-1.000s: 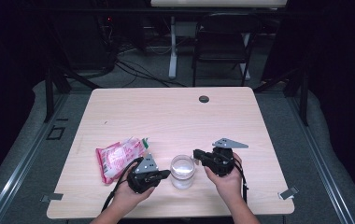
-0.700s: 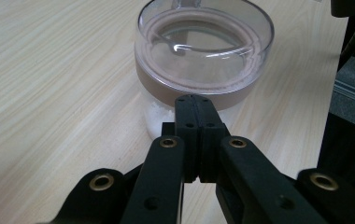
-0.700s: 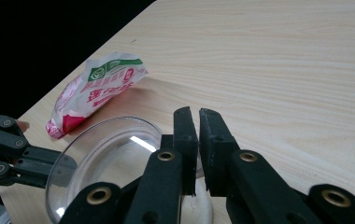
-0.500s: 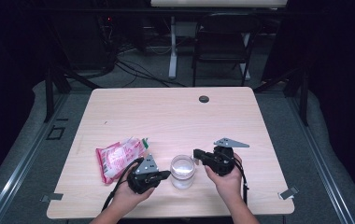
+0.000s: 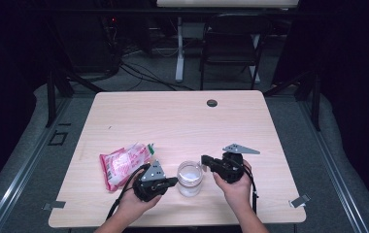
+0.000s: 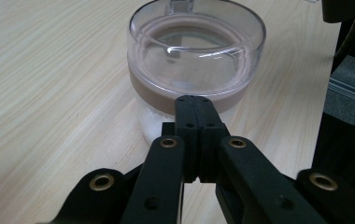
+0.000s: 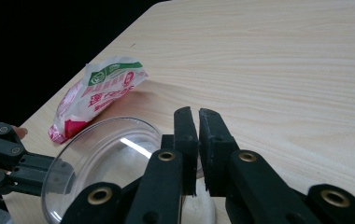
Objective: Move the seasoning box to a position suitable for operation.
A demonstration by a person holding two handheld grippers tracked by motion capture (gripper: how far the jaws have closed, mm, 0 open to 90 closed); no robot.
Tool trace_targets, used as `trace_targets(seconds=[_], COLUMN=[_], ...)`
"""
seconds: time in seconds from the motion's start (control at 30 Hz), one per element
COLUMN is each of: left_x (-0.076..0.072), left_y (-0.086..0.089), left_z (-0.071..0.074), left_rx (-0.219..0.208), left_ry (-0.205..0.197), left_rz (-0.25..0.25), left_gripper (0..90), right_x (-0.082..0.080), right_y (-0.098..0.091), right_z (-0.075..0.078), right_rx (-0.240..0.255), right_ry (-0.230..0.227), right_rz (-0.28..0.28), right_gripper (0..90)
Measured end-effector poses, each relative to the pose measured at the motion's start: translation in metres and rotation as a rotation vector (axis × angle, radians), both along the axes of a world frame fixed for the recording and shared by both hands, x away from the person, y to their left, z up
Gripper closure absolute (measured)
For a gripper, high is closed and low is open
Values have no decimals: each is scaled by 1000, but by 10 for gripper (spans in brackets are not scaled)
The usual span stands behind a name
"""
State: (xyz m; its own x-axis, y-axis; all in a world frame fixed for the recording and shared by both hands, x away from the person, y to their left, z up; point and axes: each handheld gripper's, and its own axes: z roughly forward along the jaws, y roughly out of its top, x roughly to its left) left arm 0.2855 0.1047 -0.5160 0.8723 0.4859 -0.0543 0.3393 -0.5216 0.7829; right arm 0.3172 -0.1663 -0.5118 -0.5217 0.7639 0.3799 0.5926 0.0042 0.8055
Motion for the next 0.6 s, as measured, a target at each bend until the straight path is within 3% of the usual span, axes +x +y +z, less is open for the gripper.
trace_targets(seconds=[0.3, 0.6], left_x=[1, 6], left_y=[0, -2], left_z=[4, 12], left_rx=[-20, -51], left_ry=[-5, -21], left_rz=[3, -2], left_gripper=[900, 889], right_x=[-2, -20], right_y=[1, -7], right_z=[0, 6], right_rx=[-22, -103], right_ry=[-16, -89], right_rz=[2, 59], right_gripper=[825, 746])
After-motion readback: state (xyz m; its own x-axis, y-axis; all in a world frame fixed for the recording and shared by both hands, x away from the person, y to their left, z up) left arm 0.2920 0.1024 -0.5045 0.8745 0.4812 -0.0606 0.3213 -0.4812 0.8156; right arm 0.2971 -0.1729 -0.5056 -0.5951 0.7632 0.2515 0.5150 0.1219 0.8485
